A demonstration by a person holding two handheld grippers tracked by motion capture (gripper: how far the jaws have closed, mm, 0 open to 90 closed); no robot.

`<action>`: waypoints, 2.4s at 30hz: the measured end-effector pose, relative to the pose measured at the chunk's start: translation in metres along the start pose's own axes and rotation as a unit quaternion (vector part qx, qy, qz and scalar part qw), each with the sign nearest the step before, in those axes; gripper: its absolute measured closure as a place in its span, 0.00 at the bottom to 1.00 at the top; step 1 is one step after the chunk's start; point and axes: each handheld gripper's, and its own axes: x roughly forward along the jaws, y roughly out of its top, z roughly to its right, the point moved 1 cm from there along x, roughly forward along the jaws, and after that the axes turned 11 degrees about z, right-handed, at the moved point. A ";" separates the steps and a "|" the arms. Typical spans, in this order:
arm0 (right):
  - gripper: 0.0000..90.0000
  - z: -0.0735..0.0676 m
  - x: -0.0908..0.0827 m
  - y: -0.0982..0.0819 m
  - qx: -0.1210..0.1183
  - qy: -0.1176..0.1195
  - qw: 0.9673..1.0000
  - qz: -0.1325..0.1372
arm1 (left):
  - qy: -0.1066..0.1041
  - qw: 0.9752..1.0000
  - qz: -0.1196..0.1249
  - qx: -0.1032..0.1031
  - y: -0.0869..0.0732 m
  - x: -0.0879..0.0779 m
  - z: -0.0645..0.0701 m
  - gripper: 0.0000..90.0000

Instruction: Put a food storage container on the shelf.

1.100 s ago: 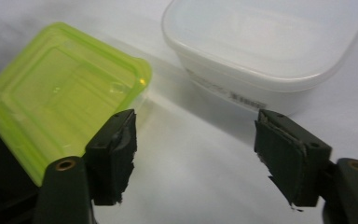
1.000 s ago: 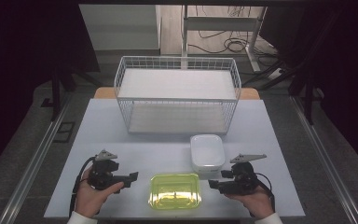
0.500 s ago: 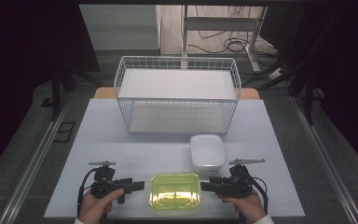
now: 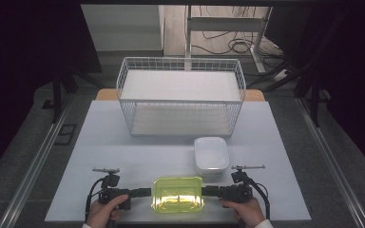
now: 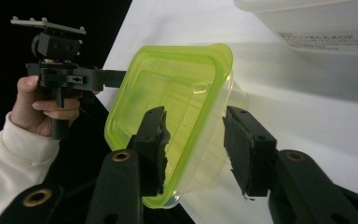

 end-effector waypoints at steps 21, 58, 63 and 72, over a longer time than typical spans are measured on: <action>0.87 0.010 0.010 -0.005 0.065 0.023 0.997 -0.023 | -0.050 0.997 -0.036 -0.037 -0.006 0.019 -0.004 0.88; 0.90 -0.038 -0.015 0.071 -0.011 0.055 0.998 0.041 | -0.071 0.997 0.013 0.028 0.068 0.004 0.055 0.91; 0.90 -0.054 -0.023 0.100 -0.035 0.054 0.996 0.058 | -0.070 0.996 0.022 0.056 0.095 0.000 0.079 0.91; 0.90 -0.071 -0.031 0.146 -0.050 0.068 0.993 0.083 | -0.079 0.993 0.035 0.075 0.141 -0.004 0.108 0.91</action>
